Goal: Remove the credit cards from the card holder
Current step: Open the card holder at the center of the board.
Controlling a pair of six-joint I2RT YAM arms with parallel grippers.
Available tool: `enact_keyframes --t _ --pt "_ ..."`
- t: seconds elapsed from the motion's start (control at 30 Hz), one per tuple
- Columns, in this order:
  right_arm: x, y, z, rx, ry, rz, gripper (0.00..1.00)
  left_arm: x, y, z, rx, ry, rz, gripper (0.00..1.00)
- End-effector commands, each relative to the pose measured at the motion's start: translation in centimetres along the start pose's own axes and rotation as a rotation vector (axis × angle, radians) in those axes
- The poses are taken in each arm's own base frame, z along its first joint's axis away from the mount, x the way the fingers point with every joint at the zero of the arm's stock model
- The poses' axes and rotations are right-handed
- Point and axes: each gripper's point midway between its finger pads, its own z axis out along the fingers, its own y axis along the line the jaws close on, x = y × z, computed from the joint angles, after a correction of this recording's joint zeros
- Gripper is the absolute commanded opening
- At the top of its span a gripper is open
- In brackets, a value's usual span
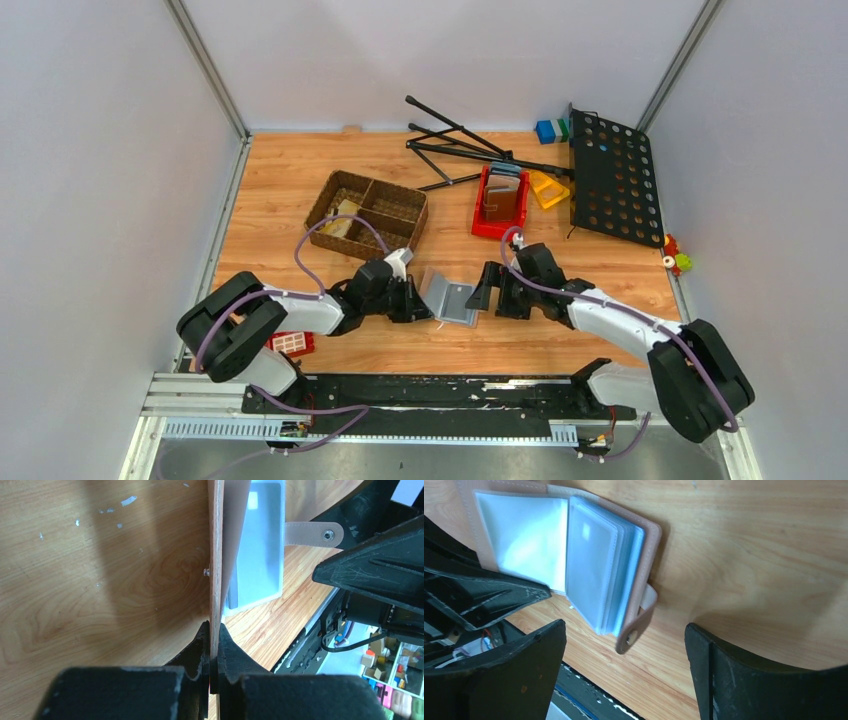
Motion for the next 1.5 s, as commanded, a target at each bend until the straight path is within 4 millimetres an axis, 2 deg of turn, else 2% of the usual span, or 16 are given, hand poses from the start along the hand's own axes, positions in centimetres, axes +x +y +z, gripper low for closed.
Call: enact_keyframes --t 0.0,0.2,0.33,0.43,0.57,0.6,0.7,0.8,0.9,1.0,1.17,1.23,1.47 --pt "-0.4 1.6 1.0 -0.094 0.010 0.030 0.86 -0.7 -1.1 -0.4 0.063 -0.051 -0.018 0.00" --pt "-0.1 1.6 1.9 -0.116 0.031 0.087 0.74 -0.2 -0.9 -1.0 0.069 -0.066 -0.047 0.00" --pt "-0.6 1.7 2.2 -0.151 0.018 0.102 0.64 -0.2 -0.7 -1.1 0.059 -0.070 -0.047 0.00" --pt "-0.7 1.6 2.5 -0.192 0.030 0.138 0.49 -0.3 -0.6 -1.0 0.054 -0.073 -0.046 0.01" --pt "-0.8 0.5 2.9 -0.148 0.030 0.133 0.35 -0.7 -0.5 -1.0 0.036 -0.081 -0.038 0.06" --pt "-0.9 0.4 2.9 -0.137 0.028 0.125 0.30 -0.9 -0.5 -1.0 0.027 -0.085 -0.033 0.10" --pt "-1.2 0.3 2.6 -0.127 0.014 0.093 0.14 -1.6 -0.2 -1.2 -0.011 -0.105 -0.016 0.30" --pt "-1.3 0.4 2.3 -0.122 0.020 0.059 0.04 -2.6 -0.3 -1.4 -0.034 -0.138 0.009 0.51" --pt "-1.2 0.9 2.2 -0.142 0.039 0.023 0.00 -3.5 -0.3 -1.3 -0.053 -0.168 0.029 0.63" --pt "-1.1 1.6 2.1 -0.186 0.058 0.005 0.00 -4.0 -0.4 -0.7 -0.055 -0.171 0.047 0.67" --pt "-1.2 3.2 1.6 -0.263 0.077 -0.008 0.00 -3.8 -0.7 0.6 -0.020 -0.140 0.042 0.65" --pt "-1.3 3.7 1.3 -0.284 0.076 -0.016 0.00 -3.8 -0.6 0.8 -0.025 -0.143 0.043 0.60" --pt "-1.9 6.1 -0.7 -0.396 0.038 -0.052 0.01 -3.4 0.3 0.7 -0.052 -0.141 0.048 0.17"
